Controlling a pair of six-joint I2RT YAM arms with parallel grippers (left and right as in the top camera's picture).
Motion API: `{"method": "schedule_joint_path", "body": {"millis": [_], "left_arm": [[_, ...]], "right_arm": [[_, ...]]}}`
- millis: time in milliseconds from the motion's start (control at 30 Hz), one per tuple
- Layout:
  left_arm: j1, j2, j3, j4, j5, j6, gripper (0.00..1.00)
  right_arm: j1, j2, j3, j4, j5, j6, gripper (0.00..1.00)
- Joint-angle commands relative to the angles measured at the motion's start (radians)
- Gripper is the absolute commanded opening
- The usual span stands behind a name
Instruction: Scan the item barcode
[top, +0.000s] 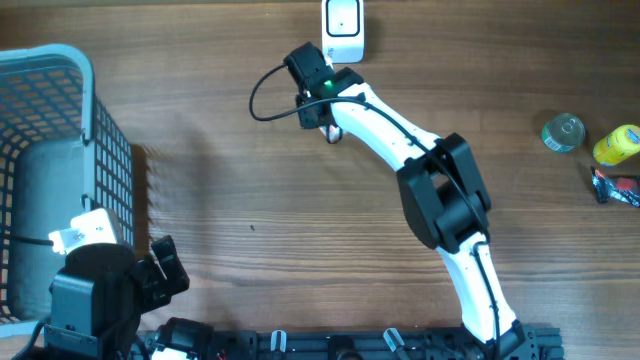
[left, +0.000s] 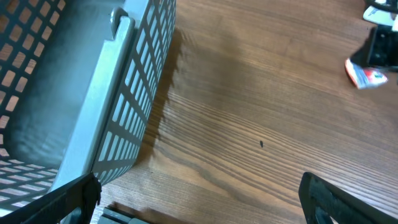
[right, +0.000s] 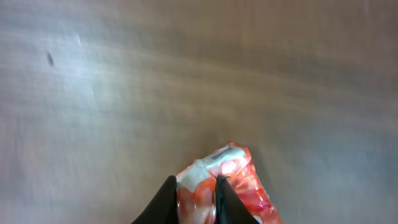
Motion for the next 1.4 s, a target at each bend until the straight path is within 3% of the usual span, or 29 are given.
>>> {"method": "schedule_joint_path", "body": {"millis": [0,167,267,333,367,400,433,467,567,700,800,1067,1367], "left_arm": [[0.004,-0.002,0.001,0.002,-0.010,-0.014,1.00],[0.004,-0.002,0.001,0.002,0.021,-0.014,1.00],[0.004,-0.002,0.001,-0.002,0.021,-0.014,1.00],[0.004,-0.002,0.001,-0.002,0.021,-0.014,1.00],[0.004,-0.002,0.001,-0.002,0.020,-0.014,1.00],[0.004,-0.002,0.001,-0.002,0.020,-0.013,1.00],[0.004,-0.002,0.001,-0.002,0.020,-0.013,1.00],[0.004,-0.002,0.001,-0.002,0.020,-0.013,1.00],[0.004,-0.002,0.001,-0.002,0.020,-0.013,1.00],[0.004,-0.002,0.001,-0.002,0.020,-0.014,1.00],[0.004,-0.002,0.001,-0.002,0.021,-0.013,1.00],[0.004,-0.002,0.001,-0.002,0.020,-0.013,1.00],[0.004,-0.002,0.001,-0.002,0.020,-0.013,1.00]], "right_arm": [[-0.002,-0.124,-0.021,-0.109,-0.031,0.118,0.08],[-0.001,-0.198,-0.026,-0.368,-0.129,0.301,0.23],[-0.001,-0.197,-0.093,-0.331,-0.098,0.409,0.24],[-0.001,-0.197,-0.152,-0.247,-0.087,0.416,0.30],[-0.002,-0.197,-0.169,-0.220,-0.087,0.415,0.38],[-0.002,-0.197,-0.185,-0.186,-0.088,0.393,0.54],[-0.001,-0.197,-0.184,-0.153,-0.092,0.307,0.91],[-0.001,-0.201,-0.167,-0.143,-0.094,0.203,1.00],[-0.001,-0.240,-0.103,-0.176,-0.092,0.033,1.00],[-0.002,-0.301,-0.092,-0.265,-0.168,-0.428,1.00],[-0.001,-0.288,-0.143,-0.306,-0.167,-0.602,1.00],[-0.001,-0.282,-0.254,-0.172,-0.230,-0.626,1.00],[-0.001,-0.139,-0.267,-0.108,-0.185,-0.576,1.00]]}}
